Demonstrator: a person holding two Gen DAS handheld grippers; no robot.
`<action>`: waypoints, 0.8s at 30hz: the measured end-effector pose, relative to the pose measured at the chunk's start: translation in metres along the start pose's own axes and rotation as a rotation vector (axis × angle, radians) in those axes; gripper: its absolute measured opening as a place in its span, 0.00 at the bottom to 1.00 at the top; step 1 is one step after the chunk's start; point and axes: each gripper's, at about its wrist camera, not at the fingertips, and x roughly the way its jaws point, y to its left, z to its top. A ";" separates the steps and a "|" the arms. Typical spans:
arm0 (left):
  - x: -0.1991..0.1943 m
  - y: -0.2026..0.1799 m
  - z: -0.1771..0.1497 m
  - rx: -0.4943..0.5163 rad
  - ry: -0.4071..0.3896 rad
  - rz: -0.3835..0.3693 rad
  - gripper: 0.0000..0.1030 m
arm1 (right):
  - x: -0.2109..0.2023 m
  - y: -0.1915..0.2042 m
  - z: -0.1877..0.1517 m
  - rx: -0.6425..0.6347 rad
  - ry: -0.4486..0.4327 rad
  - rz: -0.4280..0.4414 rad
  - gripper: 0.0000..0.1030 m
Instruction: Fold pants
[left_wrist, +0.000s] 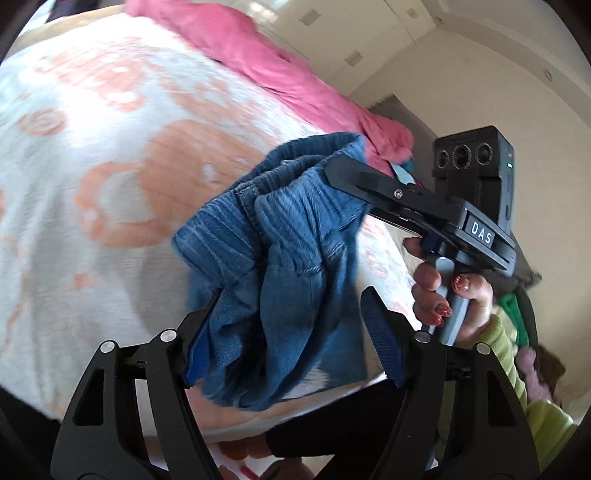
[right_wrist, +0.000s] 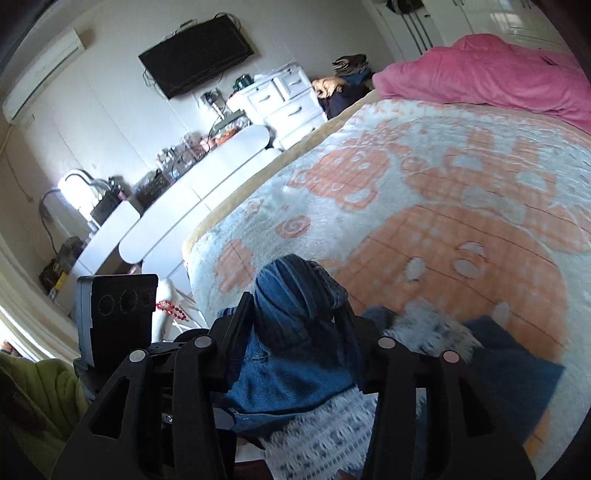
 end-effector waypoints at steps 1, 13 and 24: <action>0.005 -0.007 -0.002 0.022 0.014 -0.017 0.64 | -0.012 -0.005 -0.006 0.004 -0.018 -0.009 0.50; 0.035 -0.038 -0.029 0.217 0.105 0.130 0.66 | -0.061 -0.033 -0.073 0.099 -0.072 -0.256 0.73; 0.046 -0.035 -0.038 0.257 0.174 0.170 0.69 | -0.028 -0.059 -0.105 0.116 0.120 -0.472 0.75</action>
